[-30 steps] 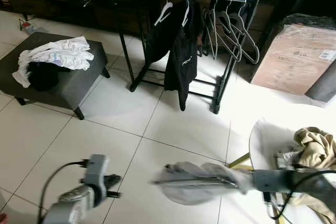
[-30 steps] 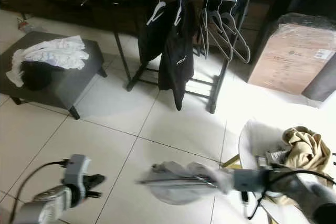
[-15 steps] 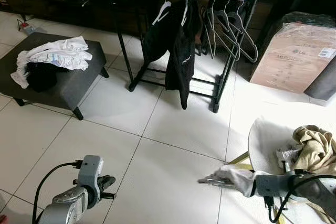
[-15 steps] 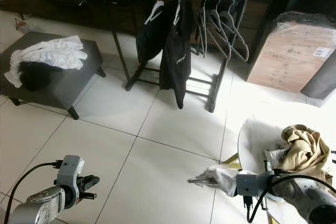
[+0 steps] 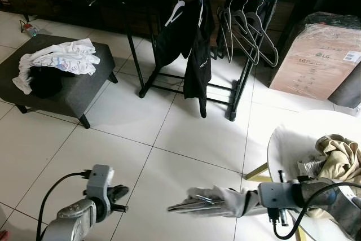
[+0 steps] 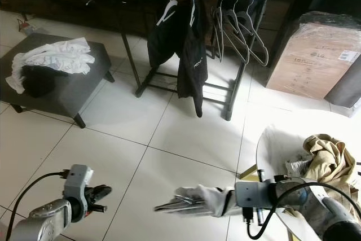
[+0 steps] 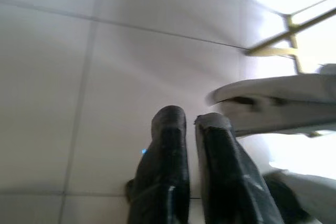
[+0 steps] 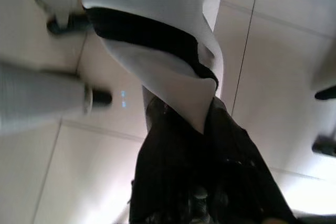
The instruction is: Hang hanger
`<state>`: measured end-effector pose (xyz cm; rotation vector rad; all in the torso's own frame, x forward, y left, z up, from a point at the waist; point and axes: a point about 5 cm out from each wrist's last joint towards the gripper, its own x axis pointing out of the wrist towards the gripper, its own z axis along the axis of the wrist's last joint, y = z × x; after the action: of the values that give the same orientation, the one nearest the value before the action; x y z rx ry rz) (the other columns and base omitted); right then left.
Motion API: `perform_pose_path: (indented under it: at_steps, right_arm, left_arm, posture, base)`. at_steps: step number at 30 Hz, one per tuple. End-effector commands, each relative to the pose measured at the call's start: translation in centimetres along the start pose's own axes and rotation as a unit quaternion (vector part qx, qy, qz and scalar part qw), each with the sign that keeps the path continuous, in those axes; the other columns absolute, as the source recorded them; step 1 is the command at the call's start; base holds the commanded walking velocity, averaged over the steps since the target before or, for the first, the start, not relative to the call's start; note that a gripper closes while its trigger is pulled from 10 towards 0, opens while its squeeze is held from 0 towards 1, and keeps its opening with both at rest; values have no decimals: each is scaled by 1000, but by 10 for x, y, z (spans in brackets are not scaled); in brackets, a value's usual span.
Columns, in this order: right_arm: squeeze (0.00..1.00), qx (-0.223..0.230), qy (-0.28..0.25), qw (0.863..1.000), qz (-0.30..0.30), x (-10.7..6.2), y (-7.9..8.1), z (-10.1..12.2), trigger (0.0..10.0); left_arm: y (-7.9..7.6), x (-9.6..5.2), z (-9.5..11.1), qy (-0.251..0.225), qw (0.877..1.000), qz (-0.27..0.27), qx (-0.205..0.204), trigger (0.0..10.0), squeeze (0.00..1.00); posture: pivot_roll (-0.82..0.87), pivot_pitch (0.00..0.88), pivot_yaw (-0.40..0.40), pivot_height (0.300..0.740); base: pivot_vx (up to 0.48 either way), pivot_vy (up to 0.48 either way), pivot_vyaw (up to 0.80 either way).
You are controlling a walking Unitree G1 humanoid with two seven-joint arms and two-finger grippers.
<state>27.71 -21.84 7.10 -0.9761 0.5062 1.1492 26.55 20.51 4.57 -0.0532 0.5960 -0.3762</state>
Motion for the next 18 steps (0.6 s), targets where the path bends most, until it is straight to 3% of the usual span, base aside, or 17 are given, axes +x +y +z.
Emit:
perform_pose_path:
  at_steps: [1,4,9,13,18]
  right_arm:
    - [0,31,-41,999,-17,-2,-4,9,0]
    - [0,41,-78,996,-12,0,-2,21,0]
    - [0,30,-78,996,8,0,5,28,0]
    - [0,39,-80,996,14,-2,7,31,0]
    - [0,42,-88,995,9,-1,5,38,0]
  left_arm:
    - [-6,-2,-6,7,1000,-19,8,10000,1000]
    - [-10,-3,-8,2,999,-33,-14,10000,1000]
    - [-13,-5,-14,9,998,-45,-52,10000,1000]
    - [-15,-8,-16,15,997,-58,-47,10000,1000]
    - [-30,-10,-18,22,993,-80,-82,10000,1000]
  posture:
    - [-80,196,-8,740]
    - [-78,188,-9,740]
    - [-80,185,-9,740]
    - [-78,188,-9,740]
    - [-75,194,-8,740]
  base:
    - [0,0,0]
    - [0,0,0]
    - [0,0,0]
    - [0,0,0]
    - [0,0,0]
